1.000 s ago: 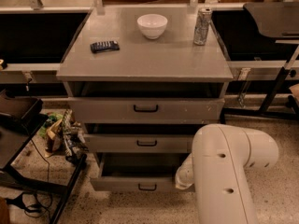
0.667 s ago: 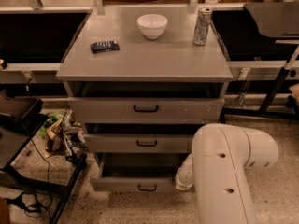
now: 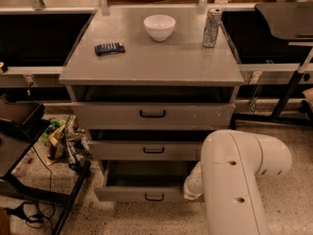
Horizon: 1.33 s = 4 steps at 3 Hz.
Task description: Open bottom drawer
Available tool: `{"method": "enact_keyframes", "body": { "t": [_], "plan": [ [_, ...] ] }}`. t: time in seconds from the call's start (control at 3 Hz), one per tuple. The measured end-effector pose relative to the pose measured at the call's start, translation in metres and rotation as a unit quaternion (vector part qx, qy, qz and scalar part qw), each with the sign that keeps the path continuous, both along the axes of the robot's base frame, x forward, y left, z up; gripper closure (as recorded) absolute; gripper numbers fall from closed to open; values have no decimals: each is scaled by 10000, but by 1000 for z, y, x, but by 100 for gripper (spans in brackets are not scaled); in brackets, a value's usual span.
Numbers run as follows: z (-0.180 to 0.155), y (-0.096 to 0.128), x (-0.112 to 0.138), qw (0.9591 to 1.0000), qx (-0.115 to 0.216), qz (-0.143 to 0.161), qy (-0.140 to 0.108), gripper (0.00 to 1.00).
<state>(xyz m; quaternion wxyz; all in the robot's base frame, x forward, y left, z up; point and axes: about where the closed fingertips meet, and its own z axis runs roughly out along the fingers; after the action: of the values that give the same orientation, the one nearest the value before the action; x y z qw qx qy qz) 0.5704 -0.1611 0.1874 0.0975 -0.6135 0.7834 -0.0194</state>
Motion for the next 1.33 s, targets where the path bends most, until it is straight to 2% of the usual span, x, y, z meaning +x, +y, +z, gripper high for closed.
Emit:
{"method": "enact_keyframes", "body": {
  "t": [0.67, 1.0, 1.33],
  "plan": [
    [0, 0, 0, 10000, 0, 0, 0, 11],
    [0, 0, 0, 10000, 2, 0, 1, 0],
    [-5, 4, -5, 9999, 113, 21, 22, 0]
  ]
}}
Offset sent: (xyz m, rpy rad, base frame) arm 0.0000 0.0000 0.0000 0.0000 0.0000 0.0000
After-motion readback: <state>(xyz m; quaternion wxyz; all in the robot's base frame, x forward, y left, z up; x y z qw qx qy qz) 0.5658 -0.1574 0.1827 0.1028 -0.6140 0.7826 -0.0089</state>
